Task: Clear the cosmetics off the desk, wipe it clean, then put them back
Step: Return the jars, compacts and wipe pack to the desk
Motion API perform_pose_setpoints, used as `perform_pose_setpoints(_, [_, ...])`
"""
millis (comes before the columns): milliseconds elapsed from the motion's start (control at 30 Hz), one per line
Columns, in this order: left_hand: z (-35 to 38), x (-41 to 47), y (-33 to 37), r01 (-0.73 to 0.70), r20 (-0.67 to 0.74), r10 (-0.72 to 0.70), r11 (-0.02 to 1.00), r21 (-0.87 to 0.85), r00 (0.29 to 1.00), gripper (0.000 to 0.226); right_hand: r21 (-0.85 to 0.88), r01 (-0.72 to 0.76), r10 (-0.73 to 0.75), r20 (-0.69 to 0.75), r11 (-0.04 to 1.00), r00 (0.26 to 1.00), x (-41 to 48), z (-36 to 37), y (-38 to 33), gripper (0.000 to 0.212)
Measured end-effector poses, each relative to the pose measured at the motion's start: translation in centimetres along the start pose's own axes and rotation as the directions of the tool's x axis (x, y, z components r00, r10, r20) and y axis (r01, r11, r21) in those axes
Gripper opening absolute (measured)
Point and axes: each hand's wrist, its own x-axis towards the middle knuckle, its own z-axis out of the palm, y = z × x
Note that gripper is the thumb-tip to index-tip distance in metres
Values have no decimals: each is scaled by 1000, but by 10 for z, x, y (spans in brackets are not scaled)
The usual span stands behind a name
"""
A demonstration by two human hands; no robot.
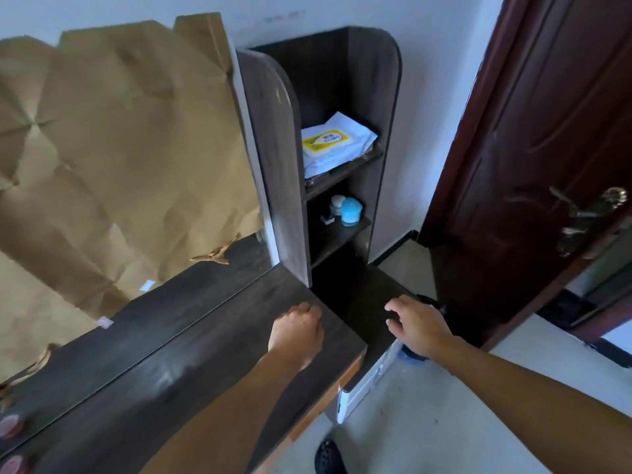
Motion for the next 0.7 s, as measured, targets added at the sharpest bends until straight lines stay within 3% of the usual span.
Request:
perform_pose_setpoints(367, [16,149,16,-10,43,14,996,-92,999,27,-56,-22,26,67,998,997,135,-30,52,36])
perform_pose_setpoints(600, [28,202,9,89,103,-79,991,-99,992,26,-114,147,-152,-43,983,987,225,-38,49,49])
perform_pose_setpoints(700, [34,217,9,170,114,-159,980,-101,981,28,-177,221,-228,-21,959,973,270,-41,49,59])
